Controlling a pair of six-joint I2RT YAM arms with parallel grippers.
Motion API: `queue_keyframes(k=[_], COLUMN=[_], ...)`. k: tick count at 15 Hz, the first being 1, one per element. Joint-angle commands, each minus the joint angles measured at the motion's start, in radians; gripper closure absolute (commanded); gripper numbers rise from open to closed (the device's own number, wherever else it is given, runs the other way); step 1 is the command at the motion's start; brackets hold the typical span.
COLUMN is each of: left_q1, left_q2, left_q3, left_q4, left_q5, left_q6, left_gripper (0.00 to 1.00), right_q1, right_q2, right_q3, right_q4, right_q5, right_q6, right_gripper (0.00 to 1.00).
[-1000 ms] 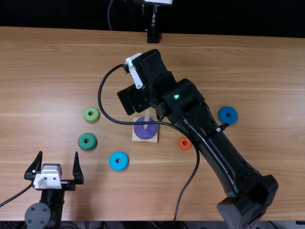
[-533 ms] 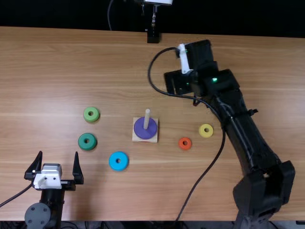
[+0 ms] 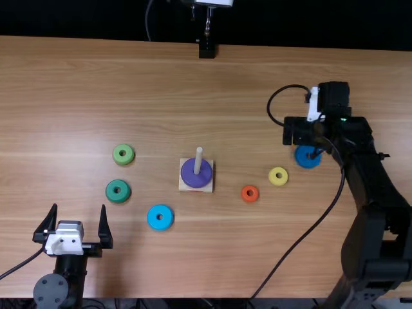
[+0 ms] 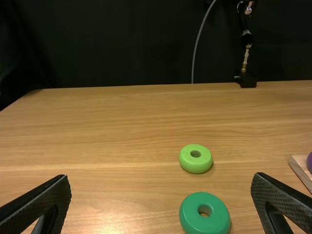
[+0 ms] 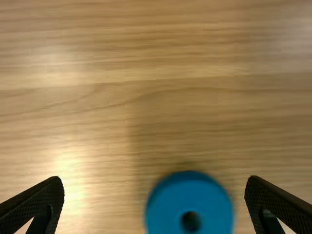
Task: Build the Hanoi tower: stack the rings onto the peg from bottom to top in this color order: purple, dark blue, light blue, dark green, light green, yellow, orange.
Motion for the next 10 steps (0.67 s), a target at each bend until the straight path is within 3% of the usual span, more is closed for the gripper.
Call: queue_keyframes(k=[1, 10], left_q1=[0.006, 0.006], left_q2=[-0.012, -0.012], left_q3=[-0.015, -0.015], left_q4=[-0.034, -0.034], left_q5=[-0.008, -0.008], left_q6=[0.002, 0.002], left_gripper=[0.00, 0.00], right_q1=[-0.017, -0.052], right_q2=[-0.005, -0.002], right_q3=[-0.021, -0.103], right_q4=[-0.007, -0.010], right_q5=[-0.001, -0.001], right_q6=[0.001, -0.002], right_gripper=[0.00, 0.00])
